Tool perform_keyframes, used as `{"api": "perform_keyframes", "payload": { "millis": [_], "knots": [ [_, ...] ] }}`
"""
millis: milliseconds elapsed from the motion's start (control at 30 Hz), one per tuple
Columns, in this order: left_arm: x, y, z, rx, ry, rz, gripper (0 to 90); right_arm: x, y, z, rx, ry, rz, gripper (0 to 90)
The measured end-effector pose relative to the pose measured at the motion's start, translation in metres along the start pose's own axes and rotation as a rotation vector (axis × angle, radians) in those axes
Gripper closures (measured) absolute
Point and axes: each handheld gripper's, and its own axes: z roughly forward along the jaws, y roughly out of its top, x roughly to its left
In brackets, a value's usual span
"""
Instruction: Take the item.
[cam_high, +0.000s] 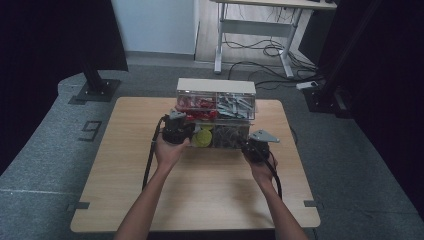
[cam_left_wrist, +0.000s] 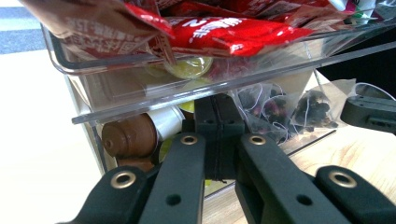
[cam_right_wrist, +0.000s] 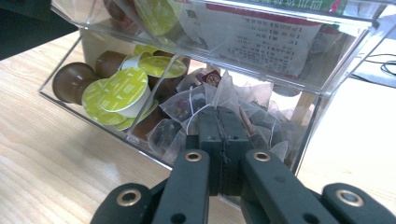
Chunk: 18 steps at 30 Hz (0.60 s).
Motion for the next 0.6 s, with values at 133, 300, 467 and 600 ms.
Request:
{"api": "perform_keyframes", "payload": {
  "millis": [133, 300, 467, 600],
  "knots": [
    [0.000, 0.000, 0.000, 0.000, 0.000, 0.000, 90.0, 0.000, 0.000, -0.005, -0.009, 0.008, 0.003, 89.3],
    [0.000, 0.000, 0.000, 0.000, 0.001, 0.000, 90.0, 0.000, -0.001, -0.012, -0.022, 0.007, -0.004, 89.3],
    [-0.001, 0.000, -0.001, -0.001, 0.003, 0.000, 90.0, -0.002, -0.002, -0.017, -0.030, 0.010, 0.001, 89.4],
    [-0.001, 0.000, -0.001, -0.001, 0.003, -0.001, 90.0, -0.002, -0.003, -0.020, -0.032, 0.009, -0.005, 89.3]
  ]
}}
